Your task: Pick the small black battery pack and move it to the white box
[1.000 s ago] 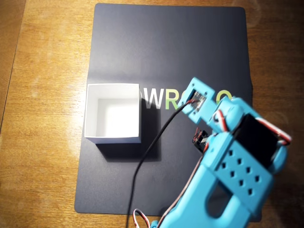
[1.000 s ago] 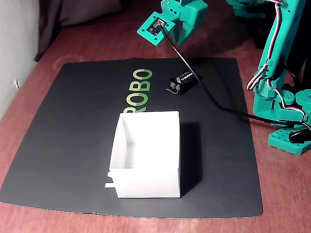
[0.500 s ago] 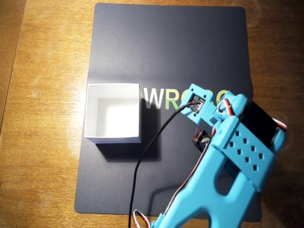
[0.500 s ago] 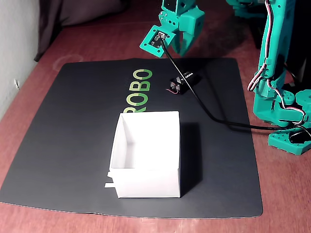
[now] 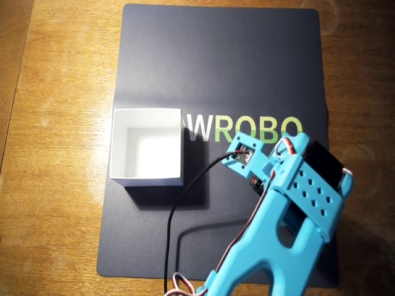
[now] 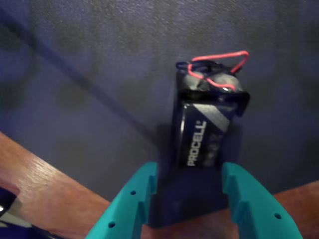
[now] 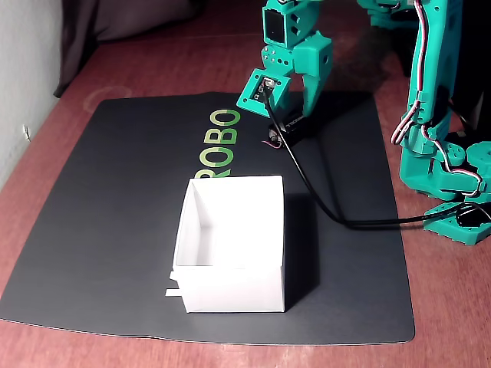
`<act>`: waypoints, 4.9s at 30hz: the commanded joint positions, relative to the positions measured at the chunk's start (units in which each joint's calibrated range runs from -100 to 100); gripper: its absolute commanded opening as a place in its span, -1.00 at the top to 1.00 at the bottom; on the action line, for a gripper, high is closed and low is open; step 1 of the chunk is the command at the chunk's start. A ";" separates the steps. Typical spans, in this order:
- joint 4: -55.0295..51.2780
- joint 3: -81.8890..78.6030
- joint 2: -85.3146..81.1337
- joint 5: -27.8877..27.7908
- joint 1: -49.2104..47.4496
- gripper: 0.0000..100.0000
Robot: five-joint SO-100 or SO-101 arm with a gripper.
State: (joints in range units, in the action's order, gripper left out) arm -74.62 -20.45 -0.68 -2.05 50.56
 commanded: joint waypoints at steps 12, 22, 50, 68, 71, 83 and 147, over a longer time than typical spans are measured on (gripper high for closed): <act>4.77 -0.82 0.02 -0.21 0.65 0.57; 4.86 -3.99 -0.07 0.07 2.17 0.33; 10.55 -5.26 6.07 -0.26 -1.11 0.36; 15.28 -5.89 10.54 -1.07 -0.88 0.36; 15.20 -5.89 10.63 -0.97 -0.41 0.36; 12.74 -5.99 10.63 -1.18 -0.64 0.59; 8.89 -5.71 6.60 -0.75 -1.11 0.89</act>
State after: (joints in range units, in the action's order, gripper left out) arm -64.50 -26.64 7.63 -3.00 49.44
